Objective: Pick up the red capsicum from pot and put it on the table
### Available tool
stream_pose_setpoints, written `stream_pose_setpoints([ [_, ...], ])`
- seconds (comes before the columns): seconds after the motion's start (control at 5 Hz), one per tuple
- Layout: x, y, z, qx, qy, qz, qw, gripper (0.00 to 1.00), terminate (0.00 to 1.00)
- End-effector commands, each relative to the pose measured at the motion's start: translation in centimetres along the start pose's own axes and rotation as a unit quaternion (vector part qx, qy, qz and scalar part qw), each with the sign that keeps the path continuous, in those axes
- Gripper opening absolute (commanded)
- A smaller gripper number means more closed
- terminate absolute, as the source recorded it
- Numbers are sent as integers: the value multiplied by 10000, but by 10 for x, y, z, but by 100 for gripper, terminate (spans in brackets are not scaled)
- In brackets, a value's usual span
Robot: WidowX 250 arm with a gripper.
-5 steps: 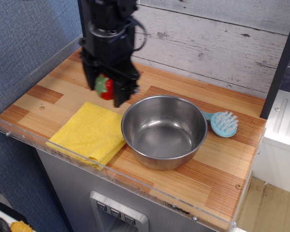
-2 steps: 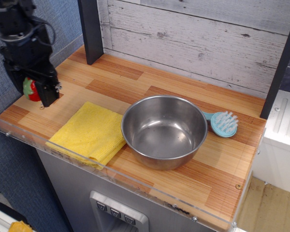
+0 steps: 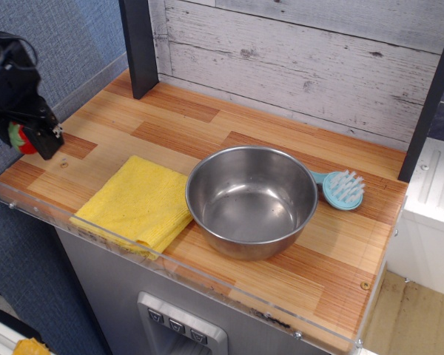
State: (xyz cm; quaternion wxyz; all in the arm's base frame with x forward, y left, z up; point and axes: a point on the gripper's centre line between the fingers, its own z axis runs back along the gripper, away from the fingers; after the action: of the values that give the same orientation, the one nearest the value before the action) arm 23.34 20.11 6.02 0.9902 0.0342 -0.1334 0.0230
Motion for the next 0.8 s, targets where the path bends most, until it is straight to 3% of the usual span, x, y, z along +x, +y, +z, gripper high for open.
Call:
stream_pose_setpoints([
  [0.0,22,14,-24,42,188,73,9998,0,0],
  [0.2,23,11,-36,14,448,-14,9990,0,0],
  [0.6,23,12,-24,83,464,-73,9989,0,0],
])
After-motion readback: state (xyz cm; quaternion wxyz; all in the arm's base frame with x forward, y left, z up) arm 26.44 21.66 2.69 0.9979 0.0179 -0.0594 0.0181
